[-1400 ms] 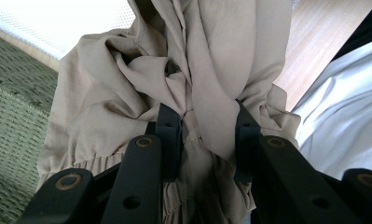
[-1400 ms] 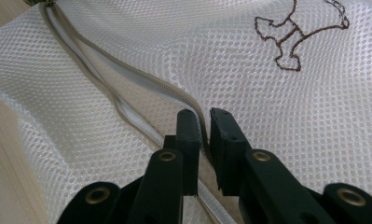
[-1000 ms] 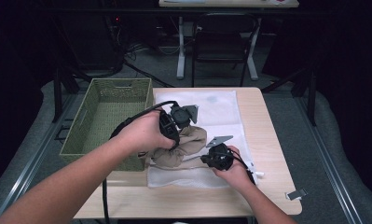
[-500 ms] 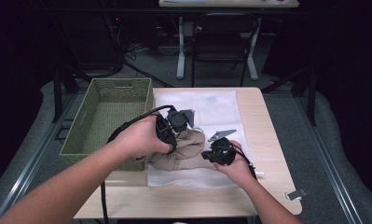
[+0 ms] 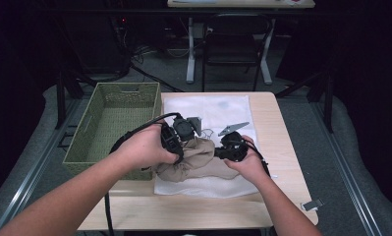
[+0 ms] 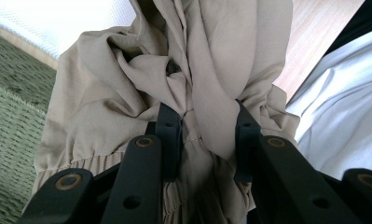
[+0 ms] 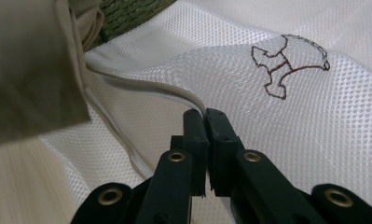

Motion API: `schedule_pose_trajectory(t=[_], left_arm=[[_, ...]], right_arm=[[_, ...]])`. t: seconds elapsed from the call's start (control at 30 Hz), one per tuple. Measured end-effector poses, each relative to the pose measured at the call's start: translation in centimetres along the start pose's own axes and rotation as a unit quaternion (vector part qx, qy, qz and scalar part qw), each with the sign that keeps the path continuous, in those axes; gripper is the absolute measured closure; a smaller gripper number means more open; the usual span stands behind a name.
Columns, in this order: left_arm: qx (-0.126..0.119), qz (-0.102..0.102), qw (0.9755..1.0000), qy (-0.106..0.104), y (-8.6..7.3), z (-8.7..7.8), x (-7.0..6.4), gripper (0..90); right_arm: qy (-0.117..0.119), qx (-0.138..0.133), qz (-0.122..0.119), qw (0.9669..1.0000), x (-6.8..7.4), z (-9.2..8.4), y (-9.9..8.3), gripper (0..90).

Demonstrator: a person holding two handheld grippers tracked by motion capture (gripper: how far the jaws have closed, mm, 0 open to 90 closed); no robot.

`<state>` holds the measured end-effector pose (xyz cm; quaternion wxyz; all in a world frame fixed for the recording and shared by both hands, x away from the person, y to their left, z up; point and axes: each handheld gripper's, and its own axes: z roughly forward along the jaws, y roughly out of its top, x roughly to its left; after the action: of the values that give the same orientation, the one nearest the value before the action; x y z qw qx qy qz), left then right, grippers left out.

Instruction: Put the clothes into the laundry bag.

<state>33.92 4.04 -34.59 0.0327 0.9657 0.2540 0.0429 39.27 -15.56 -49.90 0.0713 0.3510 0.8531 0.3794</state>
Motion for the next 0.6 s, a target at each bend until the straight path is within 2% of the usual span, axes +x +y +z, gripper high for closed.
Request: schedule_pose_trajectory(t=[0.47,0.6], left_arm=[[-0.006,0.001,1.0,0.002,-0.3,0.0,-0.4,71.0],[-0.007,0.003,1.0,0.0,-0.1,0.2,-0.6,70.9]], right_arm=[[-0.011,-0.011,-0.016,0.9998,-0.4,-1.4,3.2,87.7],[-0.009,-0.018,-0.012,0.9997,-0.5,-1.6,3.9,87.8]])
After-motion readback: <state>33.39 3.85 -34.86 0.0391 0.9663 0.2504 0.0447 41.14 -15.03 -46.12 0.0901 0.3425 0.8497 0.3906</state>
